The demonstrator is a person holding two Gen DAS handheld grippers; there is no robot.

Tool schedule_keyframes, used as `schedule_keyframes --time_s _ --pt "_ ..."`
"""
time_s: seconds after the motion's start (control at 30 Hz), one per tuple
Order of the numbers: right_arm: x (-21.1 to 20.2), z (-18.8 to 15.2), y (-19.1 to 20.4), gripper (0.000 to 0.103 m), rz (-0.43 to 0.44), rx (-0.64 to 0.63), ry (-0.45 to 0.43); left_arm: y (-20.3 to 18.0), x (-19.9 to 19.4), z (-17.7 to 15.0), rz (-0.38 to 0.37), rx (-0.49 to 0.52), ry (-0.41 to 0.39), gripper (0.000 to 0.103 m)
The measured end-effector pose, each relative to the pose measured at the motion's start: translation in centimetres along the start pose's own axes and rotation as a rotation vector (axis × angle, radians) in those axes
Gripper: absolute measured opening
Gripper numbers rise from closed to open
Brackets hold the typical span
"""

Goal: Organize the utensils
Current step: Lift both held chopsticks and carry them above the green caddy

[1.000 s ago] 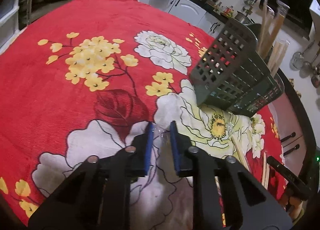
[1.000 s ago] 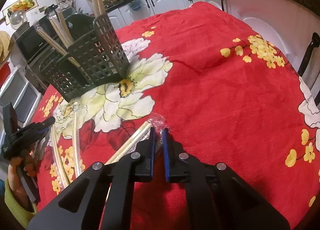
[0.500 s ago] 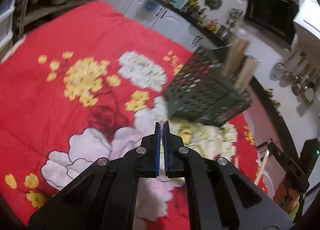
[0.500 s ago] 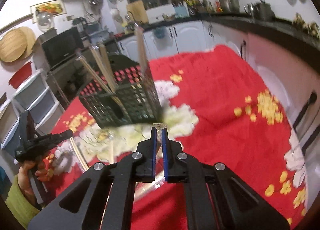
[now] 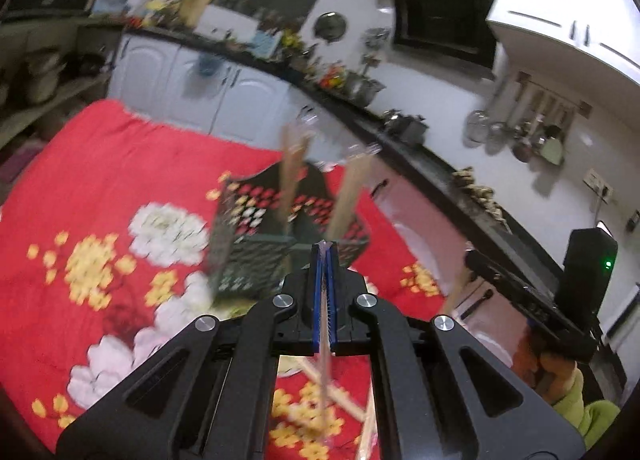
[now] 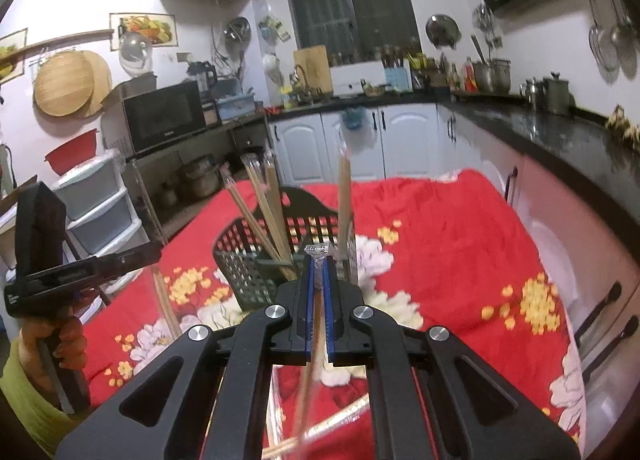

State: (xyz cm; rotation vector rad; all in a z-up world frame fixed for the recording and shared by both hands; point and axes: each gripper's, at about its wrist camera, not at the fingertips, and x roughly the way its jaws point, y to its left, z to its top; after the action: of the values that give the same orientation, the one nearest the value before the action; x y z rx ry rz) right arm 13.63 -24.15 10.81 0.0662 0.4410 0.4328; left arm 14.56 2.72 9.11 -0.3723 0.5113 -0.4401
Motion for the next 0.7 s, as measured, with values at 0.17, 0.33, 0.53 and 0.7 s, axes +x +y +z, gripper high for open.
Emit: schedule_keyframes --time_s 0.17,0.33,0.53,0.7 --pt "-0.4 1.4 0.6 0.004 0.006 -0.019 -0.040 -2.4 -0.3 2.0 -0.037 0.058 -0.046 0.001" --pt "-0.5 2.8 0.9 0.004 0.020 -0.024 -0.076 -4.3 -0.3 3.9 -0.063 0.096 -0.084 0.001" --pt "-0.7 4.2 1.8 0.004 0.027 -0.052 -0.128 -5.5 0.0 5.7 -0.078 0.123 -0.118 0.001" --pt "-0.9 5.4 2.2 0.004 0.023 -0.074 -0.167 -6.8 0.4 6.9 -0.096 0.149 -0.144 0.001"
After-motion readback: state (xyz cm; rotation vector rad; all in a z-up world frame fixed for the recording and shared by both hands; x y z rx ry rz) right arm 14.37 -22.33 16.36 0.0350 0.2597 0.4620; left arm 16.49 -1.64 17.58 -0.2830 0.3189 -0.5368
